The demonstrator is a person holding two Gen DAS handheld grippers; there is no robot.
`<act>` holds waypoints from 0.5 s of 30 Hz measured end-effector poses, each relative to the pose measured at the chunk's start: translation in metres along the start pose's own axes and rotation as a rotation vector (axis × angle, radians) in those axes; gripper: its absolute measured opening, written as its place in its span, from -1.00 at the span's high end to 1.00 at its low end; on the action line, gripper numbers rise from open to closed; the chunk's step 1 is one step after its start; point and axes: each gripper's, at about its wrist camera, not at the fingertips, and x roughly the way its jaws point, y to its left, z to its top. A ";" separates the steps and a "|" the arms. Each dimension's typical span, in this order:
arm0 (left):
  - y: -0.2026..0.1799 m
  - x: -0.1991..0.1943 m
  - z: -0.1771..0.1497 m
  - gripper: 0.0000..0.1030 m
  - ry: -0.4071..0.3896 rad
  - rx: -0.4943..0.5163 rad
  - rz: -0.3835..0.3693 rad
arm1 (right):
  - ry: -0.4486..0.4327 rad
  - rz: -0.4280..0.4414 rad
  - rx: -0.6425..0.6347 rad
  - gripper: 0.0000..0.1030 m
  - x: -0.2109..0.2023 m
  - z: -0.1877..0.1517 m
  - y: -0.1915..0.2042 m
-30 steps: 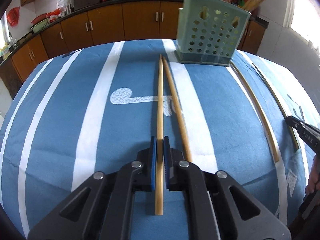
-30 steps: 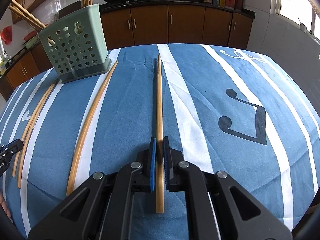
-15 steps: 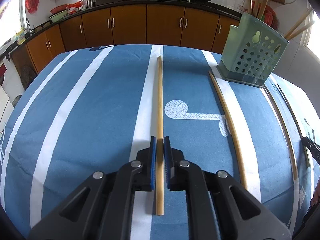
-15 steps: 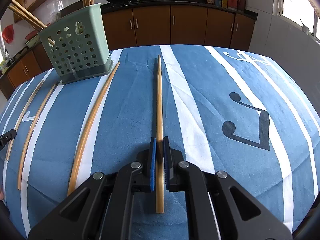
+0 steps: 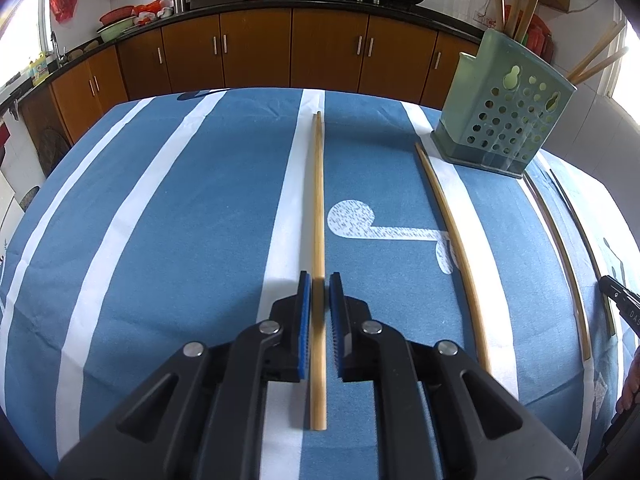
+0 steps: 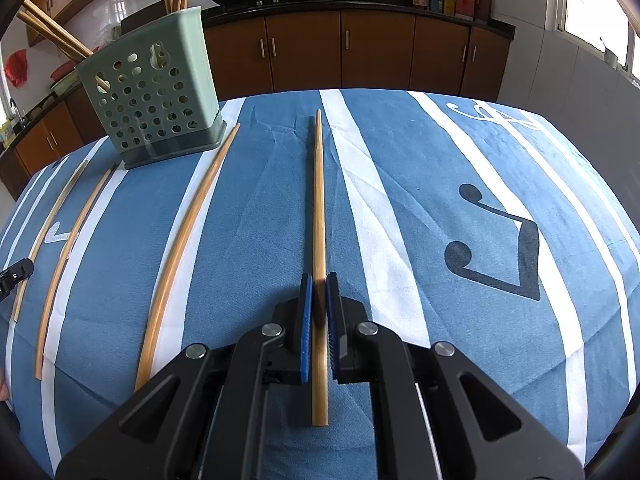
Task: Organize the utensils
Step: 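Close the left gripper on a chopstick while the right gripper grasps another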
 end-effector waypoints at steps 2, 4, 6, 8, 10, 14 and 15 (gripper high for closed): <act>0.001 0.000 0.000 0.77 0.000 -0.003 -0.004 | 0.000 -0.001 0.000 0.84 0.000 0.000 0.001; 0.000 0.000 0.000 0.77 0.001 -0.003 -0.003 | 0.000 0.001 0.001 0.84 0.000 0.000 0.001; 0.000 0.000 0.000 0.77 0.000 0.001 0.001 | 0.000 0.007 0.004 0.84 0.000 0.000 0.000; -0.001 -0.001 -0.001 0.77 0.001 0.008 0.005 | 0.001 0.008 -0.003 0.84 -0.001 -0.003 0.000; -0.002 -0.003 -0.004 0.77 0.002 0.019 0.011 | 0.001 0.011 -0.009 0.84 -0.004 -0.006 0.000; -0.002 -0.009 -0.011 0.77 0.004 0.028 0.008 | 0.003 0.032 -0.004 0.84 -0.008 -0.011 -0.003; -0.002 -0.010 -0.012 0.78 0.004 0.029 0.006 | 0.003 0.038 -0.001 0.84 -0.009 -0.012 -0.004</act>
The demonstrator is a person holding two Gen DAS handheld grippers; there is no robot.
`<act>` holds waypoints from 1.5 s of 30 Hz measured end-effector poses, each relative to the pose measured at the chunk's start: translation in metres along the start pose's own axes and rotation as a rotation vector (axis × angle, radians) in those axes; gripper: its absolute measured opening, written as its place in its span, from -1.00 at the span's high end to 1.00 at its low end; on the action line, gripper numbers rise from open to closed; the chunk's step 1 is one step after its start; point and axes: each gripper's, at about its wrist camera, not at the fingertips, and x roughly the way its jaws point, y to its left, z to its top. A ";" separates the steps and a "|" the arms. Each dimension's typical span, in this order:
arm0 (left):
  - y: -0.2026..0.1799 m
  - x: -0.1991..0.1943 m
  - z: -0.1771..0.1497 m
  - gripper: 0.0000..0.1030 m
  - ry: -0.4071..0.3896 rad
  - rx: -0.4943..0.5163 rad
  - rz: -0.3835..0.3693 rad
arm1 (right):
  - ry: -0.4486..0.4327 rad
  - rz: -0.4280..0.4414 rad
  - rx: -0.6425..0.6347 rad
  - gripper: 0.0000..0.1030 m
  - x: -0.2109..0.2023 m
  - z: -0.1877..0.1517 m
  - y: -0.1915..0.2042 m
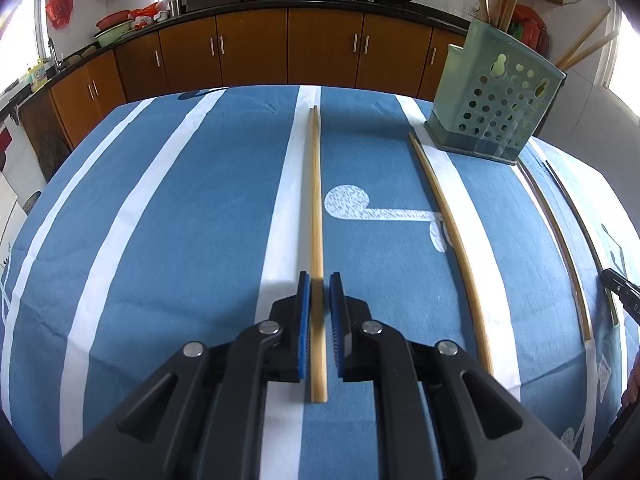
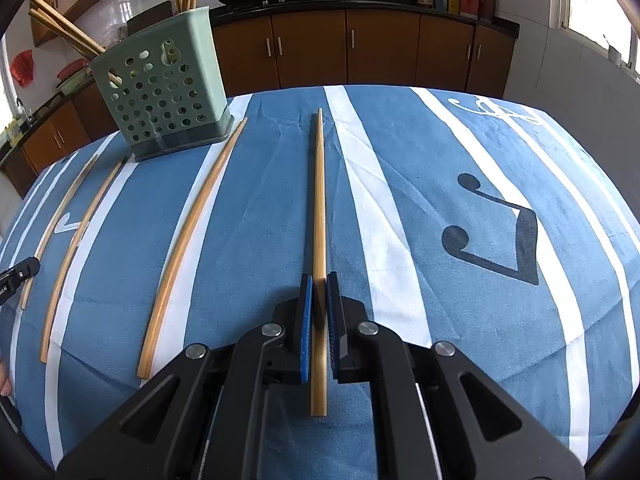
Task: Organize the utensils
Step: 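Close the left gripper on a chopstick while the right gripper grasps another, then lift the left gripper's chopstick upright over the holder while the right gripper does likewise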
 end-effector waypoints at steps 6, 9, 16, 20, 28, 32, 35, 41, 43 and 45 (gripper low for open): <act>0.002 -0.008 0.000 0.85 0.012 0.015 0.006 | -0.036 0.009 0.010 0.85 -0.014 0.002 -0.005; 0.005 -0.025 0.007 0.85 -0.035 0.018 0.003 | -0.102 0.020 0.024 0.85 -0.034 0.011 -0.010; 0.007 -0.069 0.031 0.85 -0.165 0.004 -0.026 | -0.229 0.030 0.052 0.85 -0.071 0.034 -0.020; 0.008 -0.094 0.045 0.85 -0.245 -0.018 -0.054 | -0.291 0.036 0.078 0.85 -0.086 0.043 -0.025; 0.005 -0.131 0.064 0.85 -0.358 -0.038 -0.091 | -0.372 0.042 0.093 0.85 -0.107 0.059 -0.029; 0.003 -0.137 0.071 0.85 -0.377 -0.027 -0.091 | -0.388 0.042 0.088 0.85 -0.111 0.063 -0.027; 0.002 -0.140 0.075 0.85 -0.383 -0.018 -0.093 | -0.399 0.043 0.083 0.85 -0.114 0.067 -0.024; -0.009 -0.156 0.087 0.85 -0.406 0.022 -0.117 | -0.442 0.073 0.048 0.85 -0.129 0.086 -0.013; -0.018 -0.165 0.092 0.85 -0.428 0.048 -0.132 | -0.468 0.098 0.039 0.85 -0.139 0.094 -0.008; -0.028 -0.177 0.099 0.85 -0.451 0.070 -0.150 | -0.497 0.130 0.031 0.85 -0.149 0.104 -0.001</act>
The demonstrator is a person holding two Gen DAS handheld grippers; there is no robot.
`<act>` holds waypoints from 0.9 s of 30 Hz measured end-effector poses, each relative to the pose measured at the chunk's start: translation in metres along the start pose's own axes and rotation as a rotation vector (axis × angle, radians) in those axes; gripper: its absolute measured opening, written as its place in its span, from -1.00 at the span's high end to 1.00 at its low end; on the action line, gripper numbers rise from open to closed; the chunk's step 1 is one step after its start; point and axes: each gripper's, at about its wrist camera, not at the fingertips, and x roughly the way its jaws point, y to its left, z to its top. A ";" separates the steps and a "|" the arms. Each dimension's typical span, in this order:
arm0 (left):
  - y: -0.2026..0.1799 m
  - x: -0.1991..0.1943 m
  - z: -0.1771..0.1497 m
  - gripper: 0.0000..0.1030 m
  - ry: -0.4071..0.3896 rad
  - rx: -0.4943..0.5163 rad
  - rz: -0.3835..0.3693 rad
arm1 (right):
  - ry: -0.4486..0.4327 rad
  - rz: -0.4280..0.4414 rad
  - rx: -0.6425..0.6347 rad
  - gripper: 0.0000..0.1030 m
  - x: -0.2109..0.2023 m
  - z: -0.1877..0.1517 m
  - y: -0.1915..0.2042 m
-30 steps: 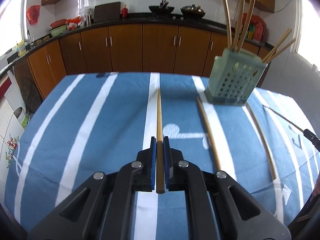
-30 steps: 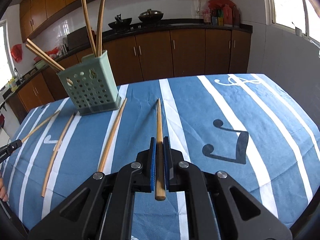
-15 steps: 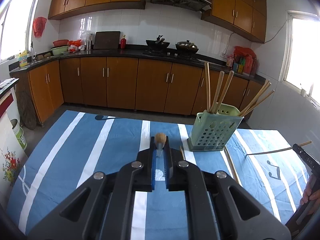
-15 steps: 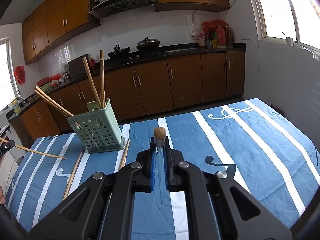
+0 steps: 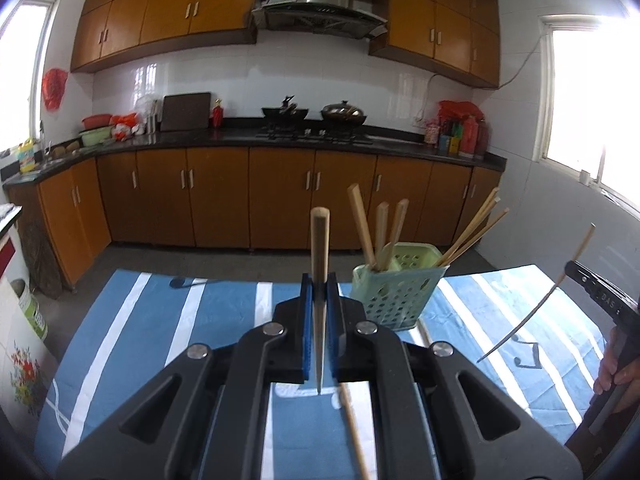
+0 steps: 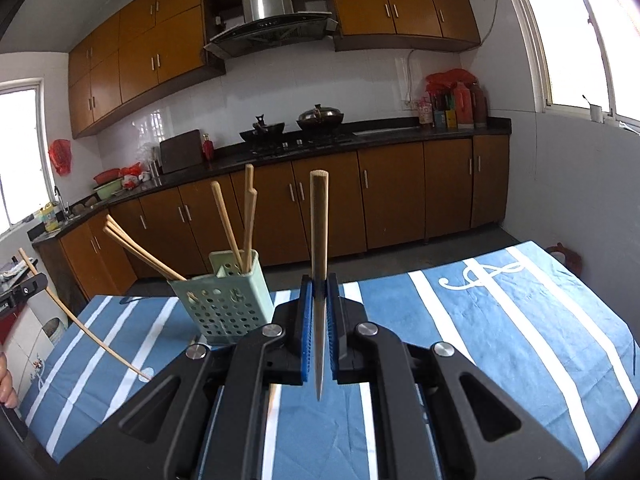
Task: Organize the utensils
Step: 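Lift the left gripper's chopstick upright over the holder while the right gripper does likewise, then drop the left gripper's chopstick into the holder while the right gripper releases its own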
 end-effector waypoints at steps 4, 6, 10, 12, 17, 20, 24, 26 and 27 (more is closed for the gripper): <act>-0.022 -0.005 0.025 0.85 -0.048 0.017 -0.043 | -0.062 0.063 -0.013 0.85 -0.007 0.023 0.020; -0.032 -0.004 0.037 0.85 -0.066 0.008 -0.064 | -0.105 0.096 -0.024 0.85 -0.011 0.035 0.033; -0.051 -0.004 0.066 0.85 -0.131 -0.032 -0.111 | -0.184 0.135 -0.020 0.85 -0.014 0.057 0.049; -0.060 0.000 0.082 0.85 -0.166 -0.057 -0.126 | -0.219 0.139 -0.013 0.85 -0.012 0.067 0.054; -0.074 0.026 0.104 0.85 -0.236 -0.065 -0.062 | -0.280 0.121 -0.003 0.85 0.011 0.080 0.061; -0.073 0.046 0.106 0.85 -0.248 -0.083 -0.033 | -0.257 0.124 0.012 0.85 0.035 0.080 0.062; -0.069 0.071 0.104 0.85 -0.248 -0.091 -0.018 | -0.214 0.124 0.016 0.85 0.065 0.075 0.065; -0.067 0.082 0.102 0.85 -0.224 -0.086 -0.013 | -0.188 0.116 0.007 0.85 0.078 0.070 0.068; -0.066 0.088 0.100 0.85 -0.206 -0.087 -0.013 | -0.175 0.113 0.002 0.85 0.083 0.067 0.068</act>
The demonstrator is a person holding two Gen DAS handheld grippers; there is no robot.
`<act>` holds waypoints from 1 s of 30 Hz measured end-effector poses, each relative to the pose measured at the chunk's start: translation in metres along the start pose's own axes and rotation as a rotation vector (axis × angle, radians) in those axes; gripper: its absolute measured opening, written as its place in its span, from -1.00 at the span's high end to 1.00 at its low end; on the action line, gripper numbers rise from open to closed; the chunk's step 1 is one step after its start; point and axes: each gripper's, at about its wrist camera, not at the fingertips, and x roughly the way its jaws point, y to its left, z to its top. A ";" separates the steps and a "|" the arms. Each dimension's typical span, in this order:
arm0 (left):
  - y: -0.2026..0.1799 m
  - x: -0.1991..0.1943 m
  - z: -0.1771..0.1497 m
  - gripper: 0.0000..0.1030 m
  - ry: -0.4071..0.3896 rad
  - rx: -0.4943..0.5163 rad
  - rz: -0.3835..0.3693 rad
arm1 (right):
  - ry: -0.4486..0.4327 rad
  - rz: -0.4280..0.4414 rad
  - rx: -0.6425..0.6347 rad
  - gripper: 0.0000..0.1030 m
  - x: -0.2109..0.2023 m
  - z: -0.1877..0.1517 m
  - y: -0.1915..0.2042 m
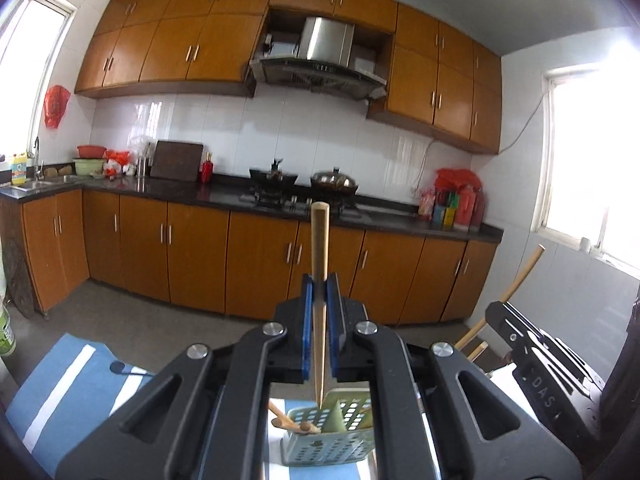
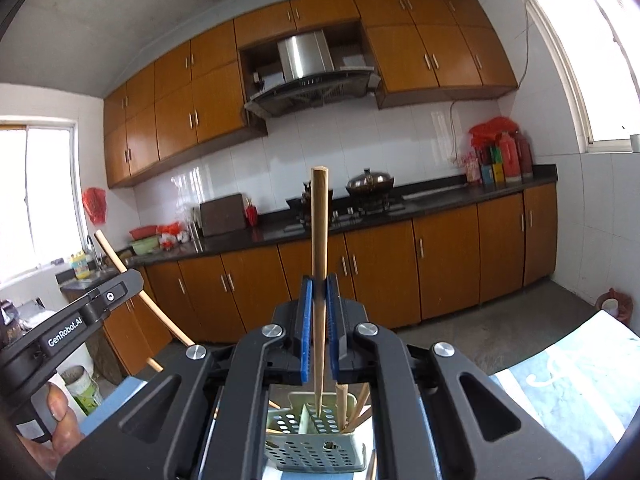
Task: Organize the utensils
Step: 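Drop the left gripper's chopstick into the holder while the right gripper releases its own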
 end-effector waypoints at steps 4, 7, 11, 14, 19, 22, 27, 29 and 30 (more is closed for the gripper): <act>0.004 0.016 -0.014 0.85 0.048 -0.005 -0.004 | 0.047 -0.007 0.000 0.85 0.013 -0.012 -0.001; 0.007 0.025 -0.022 0.85 0.079 -0.006 -0.002 | 0.074 -0.007 0.005 0.85 0.017 -0.019 -0.003; 0.012 0.031 -0.027 0.85 0.115 -0.013 -0.001 | 0.090 -0.001 0.000 0.85 0.018 -0.023 -0.003; 0.016 0.033 -0.026 0.81 0.134 -0.026 0.005 | 0.106 0.000 0.004 0.84 0.018 -0.019 -0.004; 0.019 0.018 -0.021 0.66 0.123 -0.023 0.007 | 0.112 -0.006 0.020 0.84 0.010 -0.014 -0.007; 0.020 0.004 -0.016 0.65 0.106 -0.021 0.001 | 0.090 -0.007 0.018 0.74 -0.007 -0.008 -0.010; 0.029 -0.035 -0.016 0.57 0.086 -0.013 0.002 | 0.090 -0.046 0.007 0.45 -0.040 -0.013 -0.021; 0.036 -0.050 -0.024 0.54 0.095 -0.004 0.008 | 0.123 -0.071 0.017 0.45 -0.052 -0.025 -0.032; 0.040 -0.057 -0.030 0.52 0.106 0.004 0.015 | 0.142 -0.081 0.024 0.45 -0.056 -0.032 -0.037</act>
